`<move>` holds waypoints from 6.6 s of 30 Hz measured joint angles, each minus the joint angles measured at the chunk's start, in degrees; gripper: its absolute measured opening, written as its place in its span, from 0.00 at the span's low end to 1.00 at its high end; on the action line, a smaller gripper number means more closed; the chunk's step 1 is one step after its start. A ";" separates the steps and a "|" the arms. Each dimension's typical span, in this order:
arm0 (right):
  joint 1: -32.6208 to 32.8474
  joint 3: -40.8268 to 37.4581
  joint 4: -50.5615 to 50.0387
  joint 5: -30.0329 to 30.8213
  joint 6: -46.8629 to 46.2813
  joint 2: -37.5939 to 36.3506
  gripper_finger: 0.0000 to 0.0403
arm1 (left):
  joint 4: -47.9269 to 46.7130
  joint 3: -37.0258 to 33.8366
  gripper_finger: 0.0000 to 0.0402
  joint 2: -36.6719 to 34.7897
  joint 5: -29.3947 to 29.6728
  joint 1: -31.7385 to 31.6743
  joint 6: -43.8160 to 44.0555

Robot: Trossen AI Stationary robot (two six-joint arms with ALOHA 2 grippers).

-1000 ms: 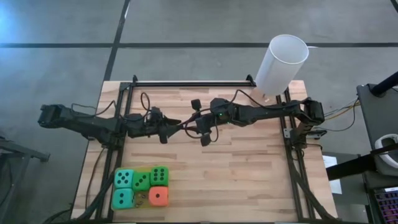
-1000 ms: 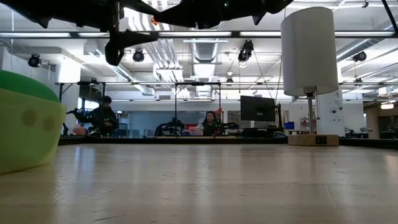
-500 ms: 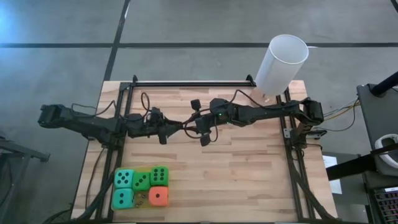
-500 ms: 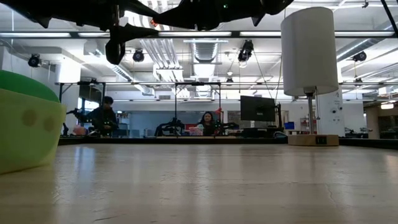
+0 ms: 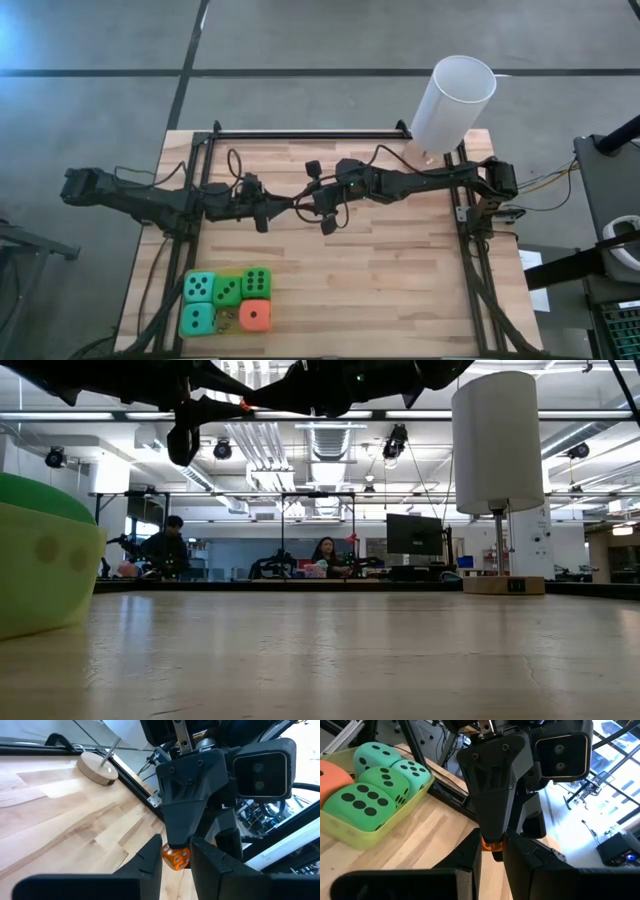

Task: Pick & Place Dice
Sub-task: Put the orange dice into the yellow bin

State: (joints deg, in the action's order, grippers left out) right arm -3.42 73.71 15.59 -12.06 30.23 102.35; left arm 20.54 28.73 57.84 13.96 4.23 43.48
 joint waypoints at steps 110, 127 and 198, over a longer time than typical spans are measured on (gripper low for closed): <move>0.13 -32.56 -43.15 0.15 -11.84 -22.17 0.17 | -1.16 0.20 0.02 0.00 -0.11 -0.09 -3.17; -0.02 -30.47 -42.62 6.38 -6.00 -11.62 0.15 | -1.16 0.22 0.01 0.00 -0.11 -0.07 -3.17; -0.22 -33.69 -46.57 9.03 -22.53 -22.83 0.45 | -1.30 0.20 0.01 -0.02 -0.11 -0.07 -3.15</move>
State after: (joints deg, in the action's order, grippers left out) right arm -3.64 40.02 -30.97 -3.03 7.70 79.52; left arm 19.25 28.93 57.82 13.85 4.16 40.34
